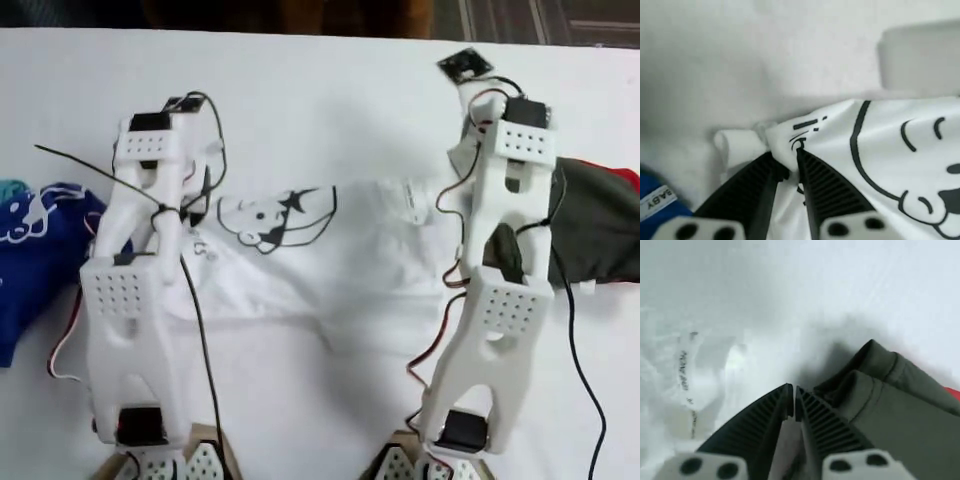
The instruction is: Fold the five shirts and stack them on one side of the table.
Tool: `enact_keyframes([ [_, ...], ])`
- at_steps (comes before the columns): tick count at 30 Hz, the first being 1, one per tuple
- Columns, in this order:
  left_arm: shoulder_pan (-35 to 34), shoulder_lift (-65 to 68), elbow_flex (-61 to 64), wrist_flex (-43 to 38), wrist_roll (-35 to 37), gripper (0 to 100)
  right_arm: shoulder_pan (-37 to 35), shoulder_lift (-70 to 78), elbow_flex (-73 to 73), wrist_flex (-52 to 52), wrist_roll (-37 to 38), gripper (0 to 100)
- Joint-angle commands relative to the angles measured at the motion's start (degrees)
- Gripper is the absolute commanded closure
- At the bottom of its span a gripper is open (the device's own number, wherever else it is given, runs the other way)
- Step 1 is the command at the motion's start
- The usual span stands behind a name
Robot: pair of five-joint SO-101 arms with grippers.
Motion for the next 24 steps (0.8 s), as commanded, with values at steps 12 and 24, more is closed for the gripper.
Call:
enact_keyframes([
  [12,-1.49,0.09,-0.48,-1.93,0.26,97,-4.35,-10.51,-2.55,5.67,-5.45,97.9],
  [24,-1.49,0.09,-0.48,-1.93,0.26,97,-9.71,-25.36,-2.55,8.48,-12.13,97.8],
])
